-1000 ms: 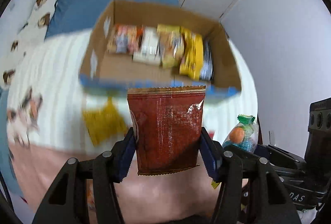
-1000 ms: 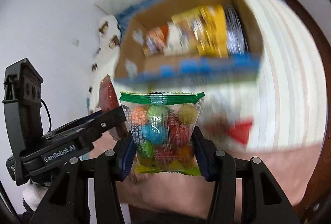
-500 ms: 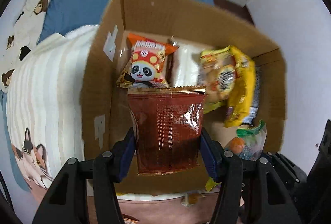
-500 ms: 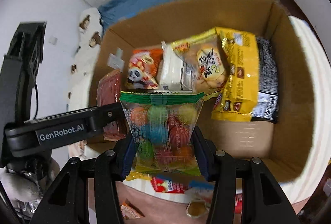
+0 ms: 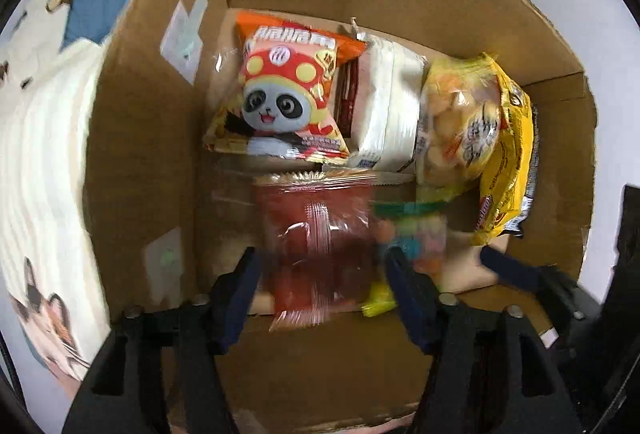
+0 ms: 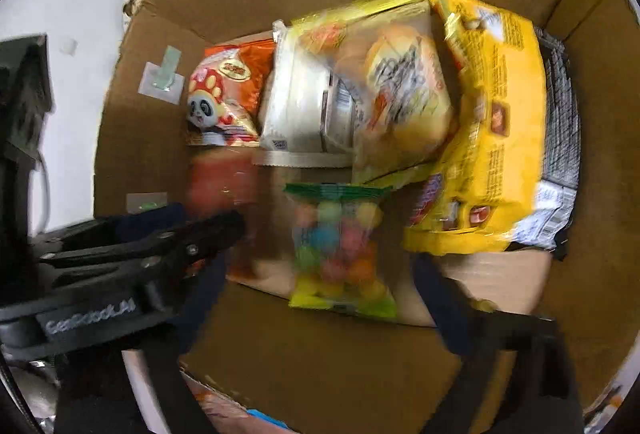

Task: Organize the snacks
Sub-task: 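Lower both packets into the box and open both tools, then grasp the orange seed bag with the left tool while the right tool grasps the nitz cookie packet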

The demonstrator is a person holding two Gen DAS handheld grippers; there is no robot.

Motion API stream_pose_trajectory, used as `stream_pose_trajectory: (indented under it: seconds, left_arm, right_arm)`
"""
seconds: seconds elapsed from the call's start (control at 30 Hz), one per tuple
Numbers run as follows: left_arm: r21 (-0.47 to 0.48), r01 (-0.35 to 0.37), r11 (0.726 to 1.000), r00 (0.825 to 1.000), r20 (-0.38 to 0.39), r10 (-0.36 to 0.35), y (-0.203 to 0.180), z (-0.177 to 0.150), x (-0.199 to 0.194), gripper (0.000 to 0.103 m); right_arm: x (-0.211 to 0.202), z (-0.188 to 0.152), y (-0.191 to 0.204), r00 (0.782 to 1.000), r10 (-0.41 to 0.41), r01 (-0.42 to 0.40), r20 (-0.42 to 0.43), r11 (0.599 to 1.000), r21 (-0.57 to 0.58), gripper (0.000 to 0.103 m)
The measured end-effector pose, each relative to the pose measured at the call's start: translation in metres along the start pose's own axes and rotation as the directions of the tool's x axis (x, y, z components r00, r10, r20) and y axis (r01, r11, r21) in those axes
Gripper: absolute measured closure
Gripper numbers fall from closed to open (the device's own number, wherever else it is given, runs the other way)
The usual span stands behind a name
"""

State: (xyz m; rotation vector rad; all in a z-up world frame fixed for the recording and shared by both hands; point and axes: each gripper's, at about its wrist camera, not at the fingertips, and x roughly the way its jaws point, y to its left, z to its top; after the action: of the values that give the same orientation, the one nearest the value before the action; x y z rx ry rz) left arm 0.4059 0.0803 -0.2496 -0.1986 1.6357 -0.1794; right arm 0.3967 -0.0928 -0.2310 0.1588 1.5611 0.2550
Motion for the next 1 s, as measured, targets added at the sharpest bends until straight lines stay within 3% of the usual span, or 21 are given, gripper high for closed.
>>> stream_pose_trajectory:
  seconds: [0.13, 0.23, 0.4, 0.53, 0.6, 0.77, 0.87, 0.93, 1.0]
  left_arm:
    - [0.014, -0.015, 1.0, 1.0, 0.023, 0.014, -0.004, -0.003, -0.006, 0.027]
    - [0.024, -0.026, 0.999, 0.998, 0.05, 0.025, -0.007, -0.006, -0.015, 0.013]
    - [0.037, -0.029, 0.999, 0.99, 0.137, 0.023, -0.025, -0.018, -0.053, 0.011]
    - [0.052, -0.058, 0.997, 0.969, 0.244, 0.044, -0.035, -0.03, -0.09, 0.011]
    - [0.059, -0.082, 0.995, 0.948, 0.314, 0.059, -0.038, -0.041, -0.111, 0.011]
    - [0.096, -0.095, 0.991, 0.896, 0.441, 0.043, -0.041, -0.095, -0.154, 0.011]
    - [0.124, -0.157, 0.98, 0.871, 0.486, 0.078, -0.033, -0.14, -0.162, 0.011]
    - [0.137, -0.21, 0.968, 0.864, 0.49, 0.119, -0.024, -0.168, -0.154, 0.011]
    - [0.164, -0.283, 0.945, 0.872, 0.455, 0.182, -0.012, -0.203, -0.131, 0.011]
  right_arm:
    - [-0.002, 0.001, 0.001, 0.999, -0.038, 0.038, -0.001, 0.999, -0.013, 0.006]
    - [-0.011, 0.001, -0.001, 0.997, -0.071, 0.071, 0.019, 0.997, -0.015, 0.006]
    - [-0.042, -0.009, 0.0, 0.989, -0.117, 0.119, 0.095, 0.993, -0.018, 0.006]
    - [-0.073, -0.022, 0.007, 0.98, -0.12, 0.127, 0.159, 0.991, -0.037, 0.006]
    - [-0.091, -0.032, 0.012, 0.972, -0.122, 0.132, 0.201, 0.99, -0.04, 0.006]
    - [-0.134, -0.08, 0.007, 0.96, -0.062, 0.068, 0.273, 0.998, -0.014, 0.006]
    - [-0.136, -0.118, 0.001, 0.962, -0.027, 0.031, 0.272, 0.999, -0.013, 0.006]
    - [-0.132, -0.146, -0.003, 0.967, -0.004, 0.005, 0.255, 1.0, -0.005, 0.006]
    - [-0.12, -0.17, -0.005, 0.971, 0.005, -0.006, 0.24, 1.0, 0.002, 0.006]
